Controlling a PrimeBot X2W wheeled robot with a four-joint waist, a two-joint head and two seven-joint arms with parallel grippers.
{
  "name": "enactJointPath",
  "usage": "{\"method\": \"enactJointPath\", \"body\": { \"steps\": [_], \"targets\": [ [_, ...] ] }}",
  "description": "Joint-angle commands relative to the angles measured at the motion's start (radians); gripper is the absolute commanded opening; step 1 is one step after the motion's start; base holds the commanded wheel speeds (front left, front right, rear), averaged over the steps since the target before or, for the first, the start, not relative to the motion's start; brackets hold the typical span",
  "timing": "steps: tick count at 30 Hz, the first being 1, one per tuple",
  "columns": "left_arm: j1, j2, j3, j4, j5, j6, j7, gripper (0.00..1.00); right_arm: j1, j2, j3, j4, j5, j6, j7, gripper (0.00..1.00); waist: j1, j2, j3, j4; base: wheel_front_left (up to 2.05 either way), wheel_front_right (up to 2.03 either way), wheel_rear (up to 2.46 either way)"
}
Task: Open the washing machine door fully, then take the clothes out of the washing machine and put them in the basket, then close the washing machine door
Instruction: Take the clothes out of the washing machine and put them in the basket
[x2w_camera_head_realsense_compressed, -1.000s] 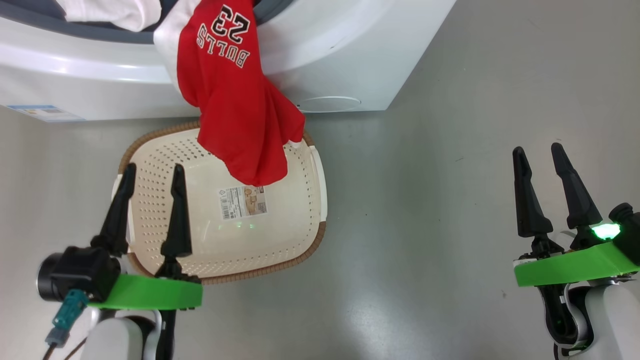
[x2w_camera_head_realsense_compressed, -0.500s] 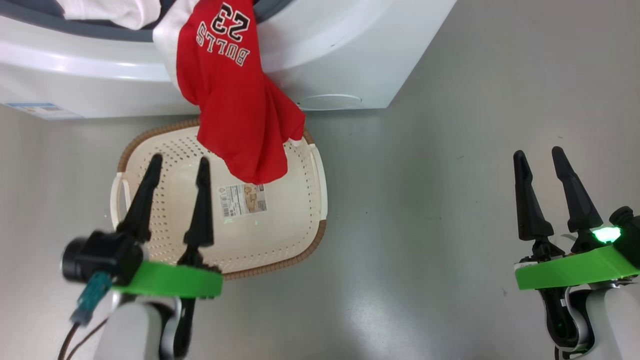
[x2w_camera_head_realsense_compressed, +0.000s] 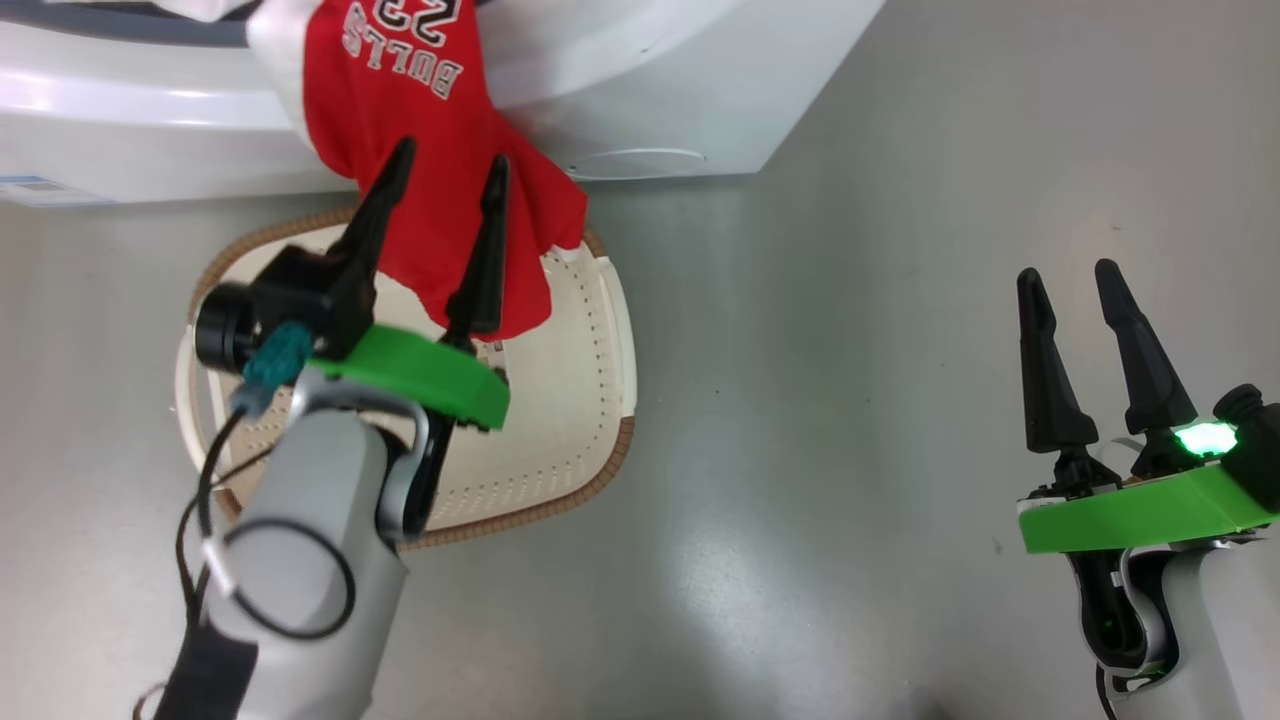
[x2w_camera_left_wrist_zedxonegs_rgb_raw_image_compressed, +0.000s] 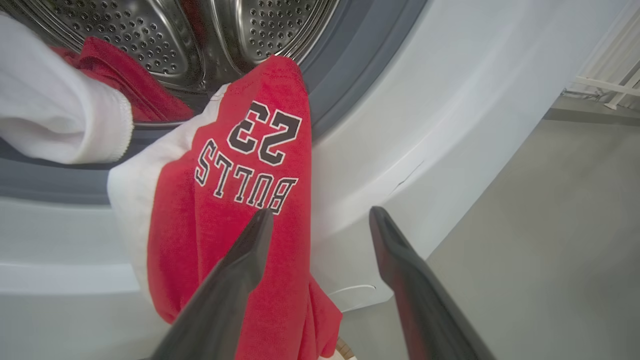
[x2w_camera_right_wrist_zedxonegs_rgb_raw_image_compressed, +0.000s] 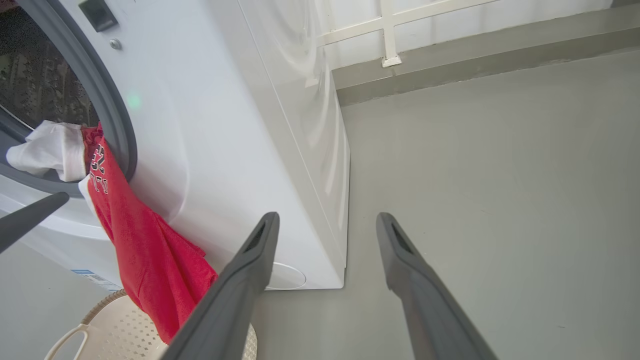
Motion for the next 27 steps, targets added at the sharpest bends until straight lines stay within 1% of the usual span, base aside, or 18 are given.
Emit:
{"method": "enactJointPath", "body": {
  "steps": [1, 4, 9, 15, 16, 17, 19, 27],
  "targets": [
    [-0.034, 0.021, 0.009, 0.025, -0.004, 0.012, -0.005, 1.0, 0.001, 0.001, 0.025, -0.022, -0.011, 0.005, -0.006, 1.0, 0.0, -0.0001, 0.016, -0.015, 0.0, 0.0, 0.0],
    [-0.104, 0.021, -0.005, 0.122, -0.007, 0.03, -0.005, 1.0, -0.007, 0.007, 0.027, -0.022, -0.009, 0.005, -0.006, 1.0, 0.0, -0.0001, 0.027, -0.027, 0.0, 0.0, 0.0],
    [-0.213, 0.021, -0.001, 0.265, 0.006, 0.063, -0.005, 1.0, -0.022, 0.015, 0.027, -0.024, -0.007, 0.005, -0.006, 1.0, 0.0, -0.0001, 0.049, -0.043, 0.0, 0.0, 0.0],
    [-0.297, 0.021, 0.025, 0.361, 0.017, 0.081, -0.005, 1.0, -0.032, 0.023, 0.026, -0.022, -0.006, 0.005, -0.006, 1.0, 0.0, -0.0001, 0.062, -0.054, 0.0, 0.0, 0.0],
    [-0.305, 0.021, 0.031, 0.371, 0.02, 0.082, -0.005, 0.69, -0.033, 0.025, 0.026, -0.022, -0.006, 0.005, -0.006, 1.0, 0.0, -0.0001, 0.063, -0.056, 0.0, 0.0, 0.0],
    [-0.311, 0.021, 0.036, 0.378, 0.023, 0.082, -0.005, 0.42, -0.035, 0.026, 0.026, -0.021, -0.006, 0.005, -0.006, 1.0, 0.0, -0.0001, 0.063, -0.057, 0.0, 0.0, 0.0],
    [-0.317, 0.021, 0.046, 0.386, 0.031, 0.079, -0.005, 0.0, -0.037, 0.028, 0.024, -0.021, -0.006, 0.005, -0.006, 1.0, 0.0, -0.0001, 0.064, -0.059, 0.0, 0.0, 0.0],
    [-0.283, 0.021, 0.054, 0.372, 0.035, 0.061, -0.005, 0.0, -0.033, 0.032, 0.016, -0.021, -0.009, 0.005, -0.006, 1.0, 0.0, -0.0001, 0.056, -0.047, 0.0, 0.0, 0.0]
  ]
}}
